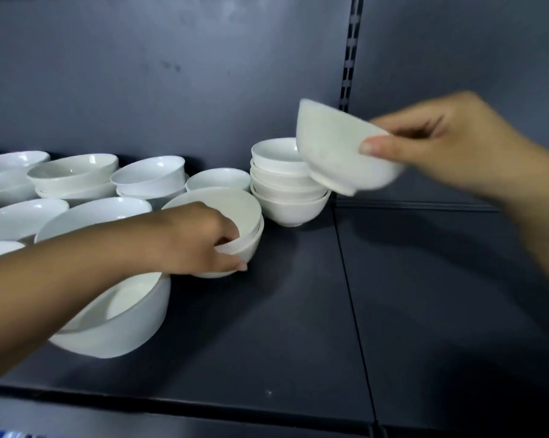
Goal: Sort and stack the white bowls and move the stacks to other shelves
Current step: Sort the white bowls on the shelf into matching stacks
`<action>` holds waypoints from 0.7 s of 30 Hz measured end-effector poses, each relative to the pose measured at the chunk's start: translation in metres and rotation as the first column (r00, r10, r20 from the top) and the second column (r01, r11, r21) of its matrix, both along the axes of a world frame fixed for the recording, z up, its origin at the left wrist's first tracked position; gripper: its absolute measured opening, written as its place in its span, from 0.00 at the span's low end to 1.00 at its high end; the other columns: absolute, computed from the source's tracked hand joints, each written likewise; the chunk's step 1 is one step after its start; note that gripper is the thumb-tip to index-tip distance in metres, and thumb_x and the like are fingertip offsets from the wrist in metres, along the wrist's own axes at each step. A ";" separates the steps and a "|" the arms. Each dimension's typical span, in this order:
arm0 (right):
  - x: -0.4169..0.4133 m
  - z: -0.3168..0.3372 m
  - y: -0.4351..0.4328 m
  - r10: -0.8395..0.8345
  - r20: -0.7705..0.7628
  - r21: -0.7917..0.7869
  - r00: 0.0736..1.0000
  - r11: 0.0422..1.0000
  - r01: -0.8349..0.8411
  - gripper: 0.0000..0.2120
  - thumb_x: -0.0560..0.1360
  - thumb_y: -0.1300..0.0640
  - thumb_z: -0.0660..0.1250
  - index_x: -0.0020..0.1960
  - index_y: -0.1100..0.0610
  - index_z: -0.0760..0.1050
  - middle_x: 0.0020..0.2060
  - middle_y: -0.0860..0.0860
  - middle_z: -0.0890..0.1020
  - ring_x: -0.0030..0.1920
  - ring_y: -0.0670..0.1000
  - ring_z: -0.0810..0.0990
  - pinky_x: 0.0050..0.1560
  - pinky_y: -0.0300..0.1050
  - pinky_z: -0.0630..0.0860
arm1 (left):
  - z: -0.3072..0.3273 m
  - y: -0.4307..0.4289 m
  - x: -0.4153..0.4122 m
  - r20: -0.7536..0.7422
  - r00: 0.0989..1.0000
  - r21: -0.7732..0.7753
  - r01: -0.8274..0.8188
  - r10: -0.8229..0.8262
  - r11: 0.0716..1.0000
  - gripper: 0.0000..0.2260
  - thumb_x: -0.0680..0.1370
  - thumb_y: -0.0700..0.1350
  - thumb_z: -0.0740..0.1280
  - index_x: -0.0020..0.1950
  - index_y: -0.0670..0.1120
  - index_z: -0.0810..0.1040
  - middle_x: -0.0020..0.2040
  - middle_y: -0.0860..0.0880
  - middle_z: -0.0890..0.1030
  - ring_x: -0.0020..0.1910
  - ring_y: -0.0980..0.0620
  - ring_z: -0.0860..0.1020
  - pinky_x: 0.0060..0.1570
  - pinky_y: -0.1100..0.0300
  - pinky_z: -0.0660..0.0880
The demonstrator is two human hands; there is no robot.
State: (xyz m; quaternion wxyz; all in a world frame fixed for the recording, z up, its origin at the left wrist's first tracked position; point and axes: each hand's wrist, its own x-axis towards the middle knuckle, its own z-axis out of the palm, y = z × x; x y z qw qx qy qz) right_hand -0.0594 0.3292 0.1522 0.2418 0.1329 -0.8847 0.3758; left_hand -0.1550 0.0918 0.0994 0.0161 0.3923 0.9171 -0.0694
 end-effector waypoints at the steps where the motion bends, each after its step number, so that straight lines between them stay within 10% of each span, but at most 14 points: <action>1: -0.008 0.010 0.000 -0.008 -0.024 0.021 1.000 1.000 0.008 0.14 0.70 0.60 0.69 0.54 0.48 0.75 0.38 0.31 0.81 0.35 0.29 0.75 0.42 0.22 0.71 | 0.001 0.000 0.000 0.008 1.000 -0.003 -0.008 0.008 1.000 0.19 0.73 0.59 0.62 0.30 0.49 0.62 0.28 0.52 0.67 0.28 0.56 0.65 0.31 0.65 0.63; 7: -0.075 0.024 -0.007 -0.088 0.000 0.128 0.996 0.988 0.087 0.13 0.73 0.61 0.68 0.51 0.70 0.78 0.53 0.68 0.79 0.46 0.46 0.76 0.48 0.42 0.72 | 0.006 0.004 -0.001 0.030 0.999 -0.009 0.022 -0.022 1.000 0.19 0.76 0.56 0.62 0.30 0.49 0.62 0.27 0.52 0.66 0.26 0.57 0.64 0.30 0.67 0.63; 11: -0.097 0.009 -0.016 -0.115 0.048 0.193 0.992 0.976 0.104 0.16 0.73 0.59 0.68 0.46 0.75 0.73 0.33 0.57 0.69 0.38 0.49 0.64 0.38 0.42 0.61 | 0.006 -0.001 -0.009 0.172 0.985 0.124 0.000 -0.021 0.992 0.19 0.73 0.55 0.67 0.28 0.48 0.65 0.23 0.55 0.68 0.25 0.58 0.66 0.29 0.68 0.63; 21: -0.100 -0.012 -0.025 -0.140 0.132 0.286 0.981 0.953 0.097 0.16 0.74 0.58 0.66 0.48 0.74 0.73 0.35 0.61 0.69 0.38 0.50 0.64 0.39 0.38 0.59 | 0.005 -0.005 -0.019 0.286 0.957 0.219 -0.011 -0.053 0.976 0.21 0.70 0.55 0.70 0.26 0.47 0.63 0.23 0.54 0.60 0.25 0.56 0.59 0.28 0.65 0.59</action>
